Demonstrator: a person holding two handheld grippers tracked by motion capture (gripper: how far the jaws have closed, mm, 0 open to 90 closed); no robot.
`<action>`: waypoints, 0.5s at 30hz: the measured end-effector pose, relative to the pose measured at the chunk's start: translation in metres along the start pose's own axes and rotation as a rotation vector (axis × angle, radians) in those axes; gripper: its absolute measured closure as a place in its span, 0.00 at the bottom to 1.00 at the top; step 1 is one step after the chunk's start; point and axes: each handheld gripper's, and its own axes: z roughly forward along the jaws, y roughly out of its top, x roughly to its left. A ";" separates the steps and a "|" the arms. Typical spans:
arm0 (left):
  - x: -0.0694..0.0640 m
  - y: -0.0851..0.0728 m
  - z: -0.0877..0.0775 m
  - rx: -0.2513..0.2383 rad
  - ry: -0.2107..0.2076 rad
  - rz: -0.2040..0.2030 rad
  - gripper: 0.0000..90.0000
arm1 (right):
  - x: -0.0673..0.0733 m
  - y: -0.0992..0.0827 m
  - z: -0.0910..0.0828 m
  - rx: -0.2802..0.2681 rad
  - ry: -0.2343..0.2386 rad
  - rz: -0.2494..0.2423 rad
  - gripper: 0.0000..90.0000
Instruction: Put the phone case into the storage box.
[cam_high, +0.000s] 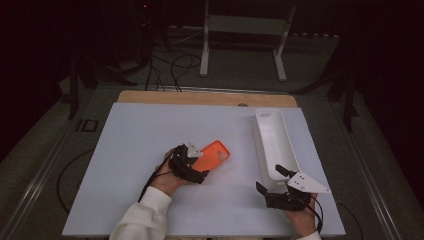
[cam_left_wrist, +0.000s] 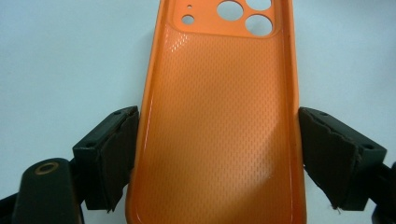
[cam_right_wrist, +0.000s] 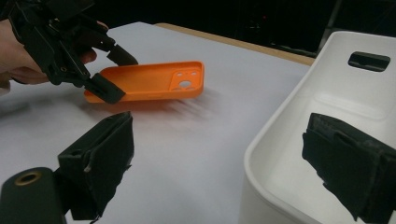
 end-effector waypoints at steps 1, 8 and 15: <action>0.000 0.000 -0.002 -0.007 0.003 -0.001 0.19 | 0.000 0.000 0.000 -0.001 0.001 -0.001 0.10; 0.000 0.001 -0.010 -0.042 0.008 -0.004 0.19 | 0.000 0.003 0.000 -0.002 0.009 0.008 0.10; -0.001 0.002 -0.018 -0.069 0.018 -0.005 0.19 | 0.002 0.006 0.001 0.005 0.018 0.016 0.10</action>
